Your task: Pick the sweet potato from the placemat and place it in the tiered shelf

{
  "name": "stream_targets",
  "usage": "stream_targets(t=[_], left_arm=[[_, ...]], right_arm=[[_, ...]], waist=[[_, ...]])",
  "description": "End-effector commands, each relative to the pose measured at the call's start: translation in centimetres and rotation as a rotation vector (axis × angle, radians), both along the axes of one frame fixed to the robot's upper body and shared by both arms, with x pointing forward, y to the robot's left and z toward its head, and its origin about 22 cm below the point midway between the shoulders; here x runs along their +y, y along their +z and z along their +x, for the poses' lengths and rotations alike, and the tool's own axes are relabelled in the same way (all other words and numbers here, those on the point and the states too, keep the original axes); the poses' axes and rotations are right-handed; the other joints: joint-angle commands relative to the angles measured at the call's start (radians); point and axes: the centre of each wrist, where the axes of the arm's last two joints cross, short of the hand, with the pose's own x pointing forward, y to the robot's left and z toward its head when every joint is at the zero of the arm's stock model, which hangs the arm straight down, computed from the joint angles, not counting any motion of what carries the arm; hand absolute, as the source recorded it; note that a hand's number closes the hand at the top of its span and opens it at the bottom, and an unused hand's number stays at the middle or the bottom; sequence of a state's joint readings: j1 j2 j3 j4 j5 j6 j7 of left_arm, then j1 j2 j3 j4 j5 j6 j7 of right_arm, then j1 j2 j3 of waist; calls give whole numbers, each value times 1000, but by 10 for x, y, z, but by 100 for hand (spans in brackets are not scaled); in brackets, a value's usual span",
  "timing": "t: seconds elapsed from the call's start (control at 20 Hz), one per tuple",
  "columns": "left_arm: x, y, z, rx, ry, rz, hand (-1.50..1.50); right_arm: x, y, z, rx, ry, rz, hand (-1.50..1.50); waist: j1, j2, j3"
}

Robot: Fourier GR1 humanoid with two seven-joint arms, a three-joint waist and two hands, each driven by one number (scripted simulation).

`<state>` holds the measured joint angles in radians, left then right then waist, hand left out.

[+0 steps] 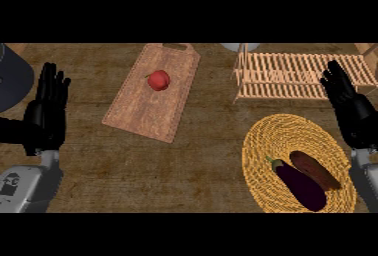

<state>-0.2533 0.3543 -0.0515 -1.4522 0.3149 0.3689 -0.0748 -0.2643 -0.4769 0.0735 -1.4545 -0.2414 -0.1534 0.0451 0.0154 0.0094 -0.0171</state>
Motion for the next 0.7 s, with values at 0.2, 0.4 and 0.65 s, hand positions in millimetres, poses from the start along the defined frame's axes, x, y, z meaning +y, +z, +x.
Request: stream_targets(t=[0.2,0.4,0.65], left_arm=[[24,-70,-40,469,-31,-22,0],[-2,-92,-50,598,-154,-65,0],[-2,-83,-40,629,-194,-72,0]], right_arm=[[-71,73,-2,-220,311,-150,150],[-145,38,-21,78,142,-405,150],[-187,37,-18,13,309,-270,-150]], waist=[[-34,-4,21],[-9,13,21],[18,6,22]])
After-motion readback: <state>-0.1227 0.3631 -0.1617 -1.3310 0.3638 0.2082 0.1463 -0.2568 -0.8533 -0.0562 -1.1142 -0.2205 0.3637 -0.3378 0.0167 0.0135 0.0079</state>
